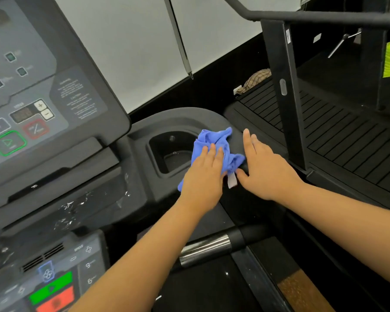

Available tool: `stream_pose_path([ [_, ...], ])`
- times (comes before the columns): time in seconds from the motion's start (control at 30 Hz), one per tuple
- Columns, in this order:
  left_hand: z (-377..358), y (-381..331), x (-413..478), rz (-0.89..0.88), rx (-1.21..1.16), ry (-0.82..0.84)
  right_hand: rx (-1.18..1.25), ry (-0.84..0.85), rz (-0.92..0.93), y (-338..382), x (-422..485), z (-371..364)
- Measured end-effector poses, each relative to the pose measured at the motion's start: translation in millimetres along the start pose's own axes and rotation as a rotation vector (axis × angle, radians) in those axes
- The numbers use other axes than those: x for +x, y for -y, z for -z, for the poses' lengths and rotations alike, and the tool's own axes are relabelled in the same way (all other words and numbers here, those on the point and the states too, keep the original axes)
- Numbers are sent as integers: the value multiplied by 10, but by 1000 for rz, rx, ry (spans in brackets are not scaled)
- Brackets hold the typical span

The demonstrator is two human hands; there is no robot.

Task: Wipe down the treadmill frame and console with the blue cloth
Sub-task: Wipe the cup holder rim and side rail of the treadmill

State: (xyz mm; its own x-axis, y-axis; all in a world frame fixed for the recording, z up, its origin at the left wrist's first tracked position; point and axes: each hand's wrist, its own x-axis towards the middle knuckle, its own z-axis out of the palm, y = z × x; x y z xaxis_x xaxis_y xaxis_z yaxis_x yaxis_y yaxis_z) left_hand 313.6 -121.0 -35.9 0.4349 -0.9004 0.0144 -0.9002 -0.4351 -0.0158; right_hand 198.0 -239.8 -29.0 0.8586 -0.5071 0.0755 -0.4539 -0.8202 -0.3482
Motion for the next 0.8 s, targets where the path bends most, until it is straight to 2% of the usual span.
stream_pose_path([
  [0.2, -152, 345, -607, 272, 14, -142, -55, -2, 7, -4, -7, 14],
  [0.37, -72, 596, -806, 486, 54, -167, -89, -13, 25, -10, -10, -3],
  [0.47, -73, 636, -670, 522, 59, -125, -109, -7, 27, -10, -8, -5],
  [0.57, -51, 688, -403, 650, 7, -121, -114, -1, 28, -10, -9, -7],
  [0.67, -8, 847, -152, 761, -29, -155, -123, 5, 31, -4, -9, 1],
  [0.8, -3, 1202, 197, 803, -38, -198, -118, 0, 37, -16, -8, -7],
])
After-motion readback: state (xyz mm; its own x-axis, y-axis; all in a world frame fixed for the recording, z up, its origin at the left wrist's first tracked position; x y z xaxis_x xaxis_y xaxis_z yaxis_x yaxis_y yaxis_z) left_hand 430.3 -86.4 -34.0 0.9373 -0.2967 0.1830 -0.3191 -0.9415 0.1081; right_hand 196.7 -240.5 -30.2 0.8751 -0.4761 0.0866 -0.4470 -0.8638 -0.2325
